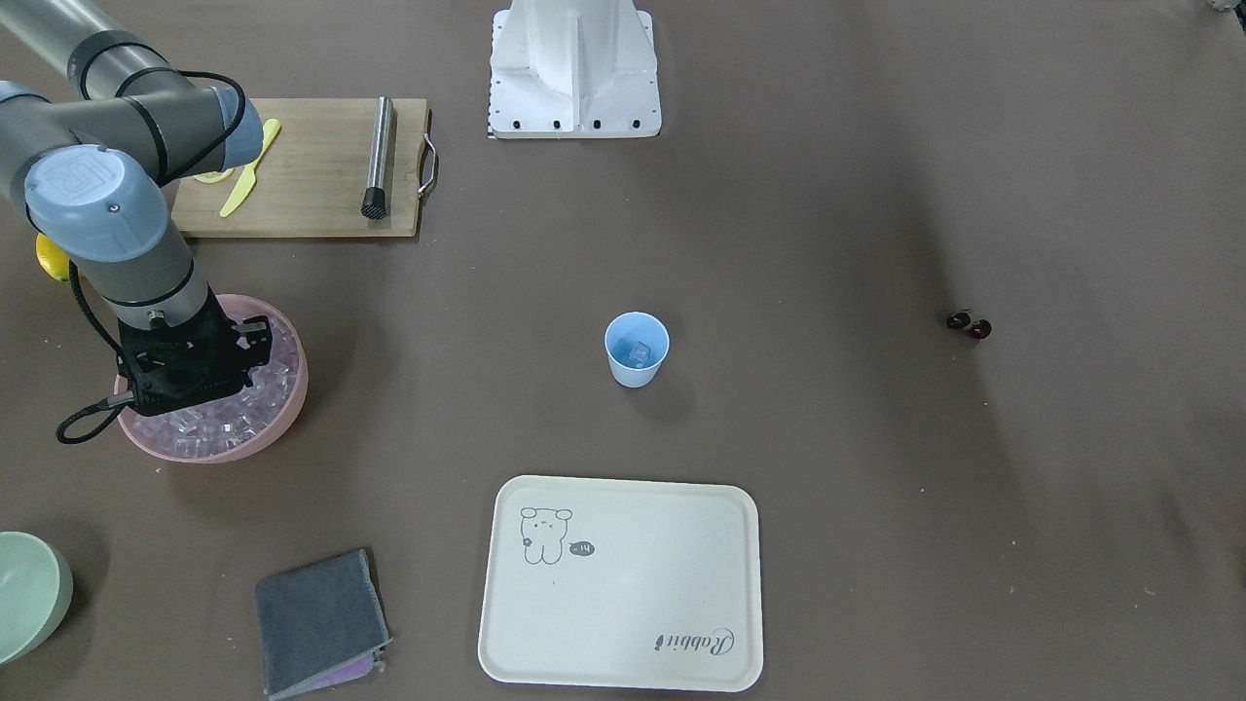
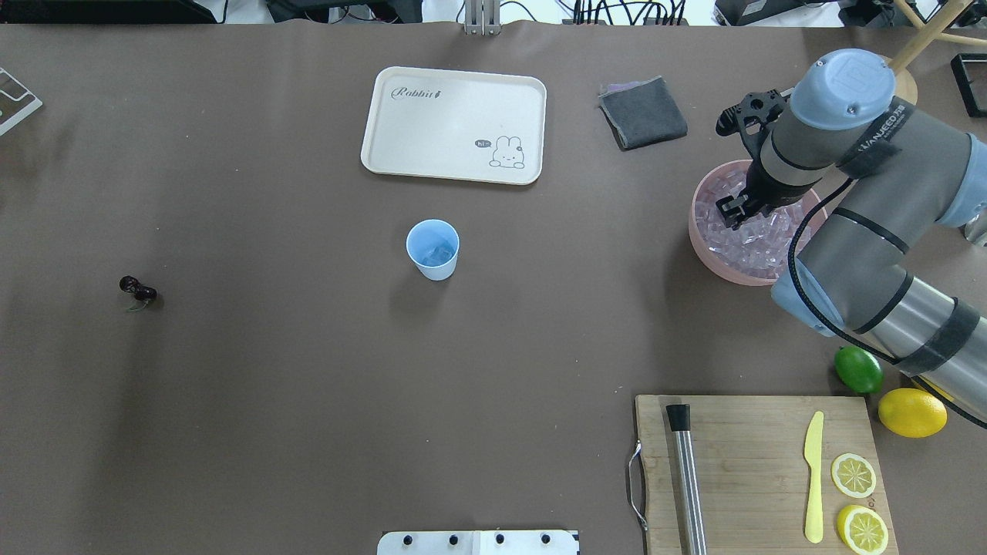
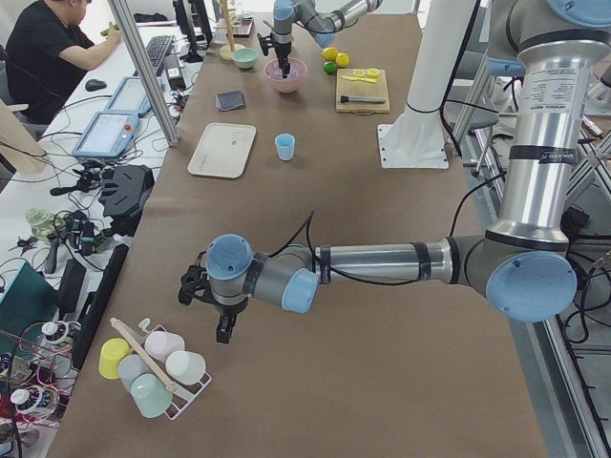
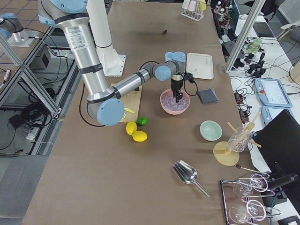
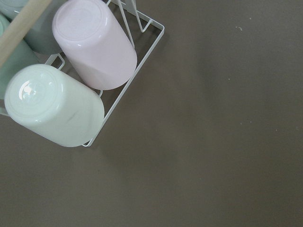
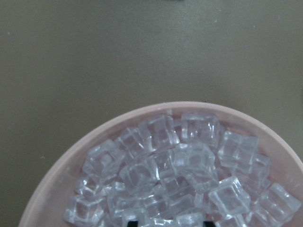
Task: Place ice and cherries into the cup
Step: 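Return the right gripper to the pink bowl and grasp another ice cube, then move the right gripper over the blue cup and drop the ice cube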
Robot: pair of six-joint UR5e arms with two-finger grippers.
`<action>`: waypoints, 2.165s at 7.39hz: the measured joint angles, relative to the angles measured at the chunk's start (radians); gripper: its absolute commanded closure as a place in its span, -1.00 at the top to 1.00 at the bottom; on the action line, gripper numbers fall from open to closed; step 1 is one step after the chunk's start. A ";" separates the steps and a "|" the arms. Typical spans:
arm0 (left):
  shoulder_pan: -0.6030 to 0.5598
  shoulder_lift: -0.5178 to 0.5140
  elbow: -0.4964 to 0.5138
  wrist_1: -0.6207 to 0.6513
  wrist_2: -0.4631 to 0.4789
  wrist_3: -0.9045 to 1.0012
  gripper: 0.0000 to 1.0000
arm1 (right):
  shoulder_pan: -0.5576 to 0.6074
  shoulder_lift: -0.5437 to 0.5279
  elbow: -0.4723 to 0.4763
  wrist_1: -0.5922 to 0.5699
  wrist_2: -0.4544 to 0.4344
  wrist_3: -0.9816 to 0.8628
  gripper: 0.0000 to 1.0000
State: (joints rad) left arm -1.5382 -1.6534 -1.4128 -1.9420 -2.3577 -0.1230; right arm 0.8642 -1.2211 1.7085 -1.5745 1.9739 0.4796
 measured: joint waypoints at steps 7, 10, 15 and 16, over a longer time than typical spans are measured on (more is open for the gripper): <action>0.001 -0.001 -0.009 -0.002 0.000 -0.001 0.96 | -0.032 -0.039 0.019 0.002 0.015 -0.001 -0.34; 0.001 -0.002 -0.006 -0.001 0.001 -0.001 0.96 | -0.036 -0.036 0.009 0.002 0.014 -0.011 -0.61; 0.001 -0.001 0.002 -0.002 0.001 0.000 0.96 | -0.003 0.129 0.016 -0.147 0.078 0.002 -0.63; 0.001 -0.001 0.001 -0.002 0.001 0.000 0.96 | -0.021 0.245 0.012 -0.255 0.085 0.070 -0.63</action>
State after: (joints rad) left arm -1.5373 -1.6546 -1.4119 -1.9435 -2.3563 -0.1230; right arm 0.8429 -0.9764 1.7201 -1.8290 2.0588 0.5497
